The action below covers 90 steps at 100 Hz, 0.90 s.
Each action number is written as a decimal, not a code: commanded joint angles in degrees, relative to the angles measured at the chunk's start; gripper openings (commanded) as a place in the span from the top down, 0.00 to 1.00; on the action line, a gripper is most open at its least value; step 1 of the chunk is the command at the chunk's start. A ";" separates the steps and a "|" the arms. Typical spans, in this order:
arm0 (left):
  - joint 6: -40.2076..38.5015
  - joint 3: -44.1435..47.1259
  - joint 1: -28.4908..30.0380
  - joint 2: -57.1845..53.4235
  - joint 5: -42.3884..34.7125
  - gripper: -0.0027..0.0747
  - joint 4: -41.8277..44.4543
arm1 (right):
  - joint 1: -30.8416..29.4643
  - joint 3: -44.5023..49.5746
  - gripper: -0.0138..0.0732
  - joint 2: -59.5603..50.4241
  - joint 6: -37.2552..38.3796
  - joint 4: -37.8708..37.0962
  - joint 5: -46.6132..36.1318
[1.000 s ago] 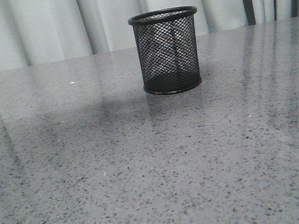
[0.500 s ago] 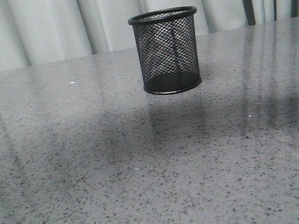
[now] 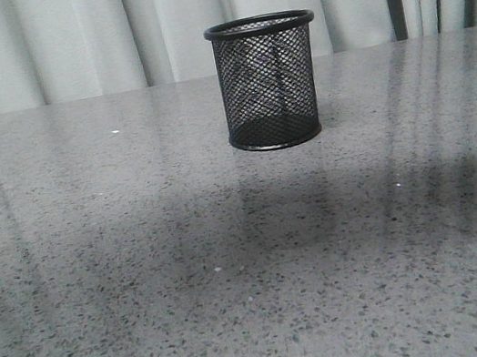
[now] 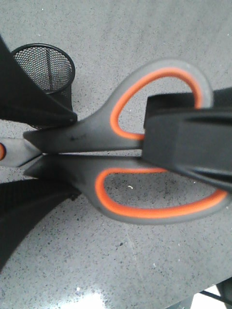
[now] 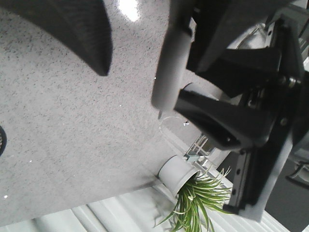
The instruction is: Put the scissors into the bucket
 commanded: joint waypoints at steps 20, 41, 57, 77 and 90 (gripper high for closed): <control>-0.87 -1.77 -0.61 -2.04 -3.62 0.72 -4.03 | 0.16 -1.94 0.92 0.01 -1.18 3.71 1.29; -3.63 -1.77 -0.48 -2.71 -3.79 0.29 -3.25 | 0.05 -1.94 0.92 0.01 -1.66 3.71 -0.38; -6.18 -1.77 1.48 -5.05 -4.16 0.33 1.36 | -0.06 -4.27 0.91 0.60 -1.84 -3.20 -2.91; -14.81 -1.77 10.67 -9.61 -8.62 0.44 1.83 | -0.06 -15.75 0.91 6.60 3.32 -18.47 -3.23; -18.57 -1.77 18.61 -12.60 -10.09 0.45 1.42 | -0.06 -26.97 0.91 13.41 9.60 -29.58 0.04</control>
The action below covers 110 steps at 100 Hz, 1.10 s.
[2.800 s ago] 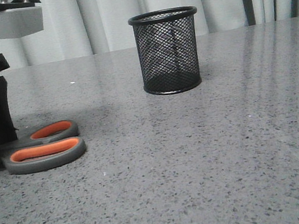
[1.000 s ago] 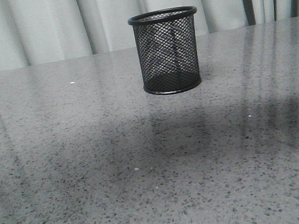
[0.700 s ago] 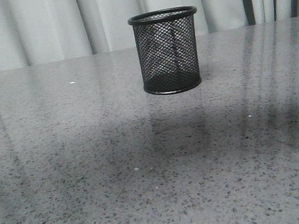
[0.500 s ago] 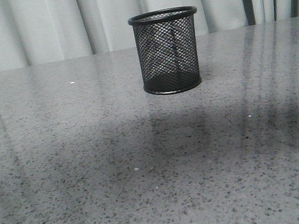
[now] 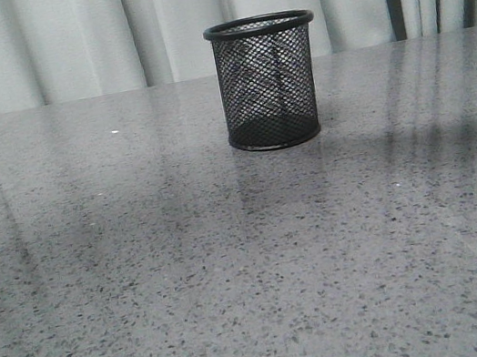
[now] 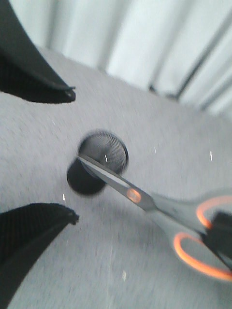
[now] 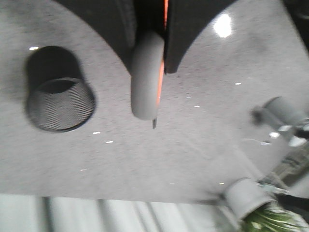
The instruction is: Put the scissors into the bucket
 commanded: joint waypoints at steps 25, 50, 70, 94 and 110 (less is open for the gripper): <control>-4.93 -1.67 14.96 -6.86 -4.62 0.49 -1.84 | -0.06 -29.76 0.91 18.83 9.81 -20.03 14.27; -6.23 -1.67 19.25 -8.62 -4.37 0.55 -2.17 | 4.23 -43.65 0.91 30.45 12.07 -30.61 21.30; -6.23 -1.67 19.25 -8.60 -4.09 0.55 -2.17 | 8.51 -45.28 0.91 34.38 12.07 -33.09 21.30; -6.23 -1.67 19.25 -8.60 -4.09 0.55 -2.17 | 12.75 -44.69 0.91 37.10 12.84 -36.61 21.30; -6.23 -1.67 19.25 -8.60 -4.09 0.55 -2.17 | 13.06 -46.25 0.91 36.99 13.98 -41.10 21.30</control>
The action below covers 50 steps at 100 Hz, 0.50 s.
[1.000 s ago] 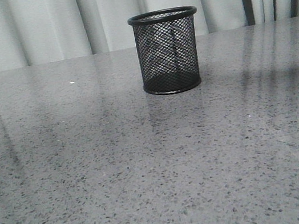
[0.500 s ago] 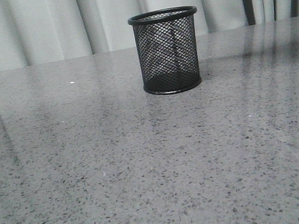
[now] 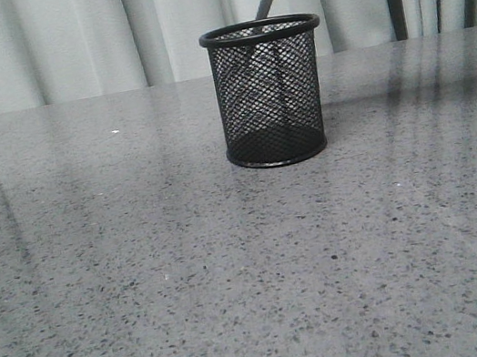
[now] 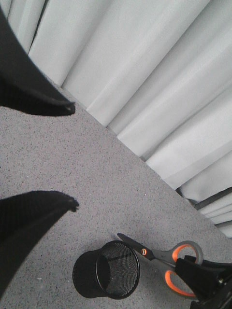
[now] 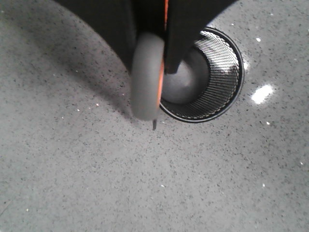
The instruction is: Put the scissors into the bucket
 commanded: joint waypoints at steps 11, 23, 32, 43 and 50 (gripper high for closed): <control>-0.86 -1.55 0.09 -0.96 -3.72 0.55 -1.37 | -0.09 -5.15 0.91 -2.89 1.62 -3.79 2.10; -0.86 -1.55 0.09 -0.96 -3.82 0.55 -1.37 | -0.09 -7.05 0.91 -4.40 1.62 -2.10 2.10; -0.86 -1.55 0.09 -0.96 -3.82 0.55 -1.37 | -0.09 -7.34 0.91 -6.53 1.62 -0.49 2.10; -0.86 -1.55 0.09 -0.96 -3.82 0.55 -1.37 | -0.09 -6.16 0.91 -9.37 1.62 -0.26 2.21; -0.86 -1.55 0.09 -0.96 -3.82 0.55 -1.37 | -0.09 -4.42 0.91 -10.99 1.66 0.70 2.21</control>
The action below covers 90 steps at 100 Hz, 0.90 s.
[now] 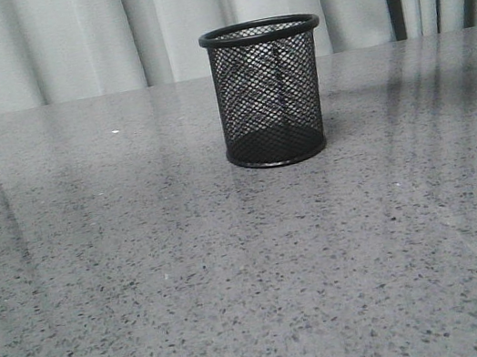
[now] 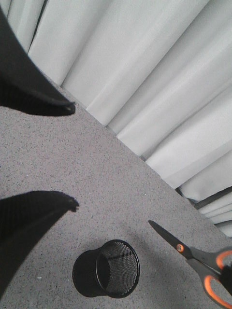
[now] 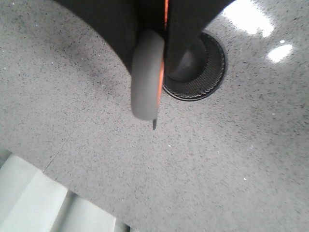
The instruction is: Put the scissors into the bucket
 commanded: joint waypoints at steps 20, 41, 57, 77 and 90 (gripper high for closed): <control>-0.86 -1.55 0.09 -0.96 -3.82 0.55 -1.37 | -0.09 8.96 0.91 -8.40 0.18 3.11 1.68; -0.86 -1.55 0.09 -0.96 -3.82 0.55 -2.41 | -0.09 16.96 0.91 -10.24 0.18 3.88 1.68; -0.86 -1.55 0.09 -0.96 -3.82 0.55 -3.72 | 0.75 17.60 0.91 -9.87 0.18 4.13 1.68; -0.86 -1.55 0.09 -0.96 -3.82 0.55 -3.72 | 1.18 17.60 0.91 -7.86 0.18 4.44 1.58; -0.86 -1.55 0.09 -0.96 -3.82 0.55 -3.72 | 1.18 17.60 0.90 -5.72 -0.80 5.50 1.58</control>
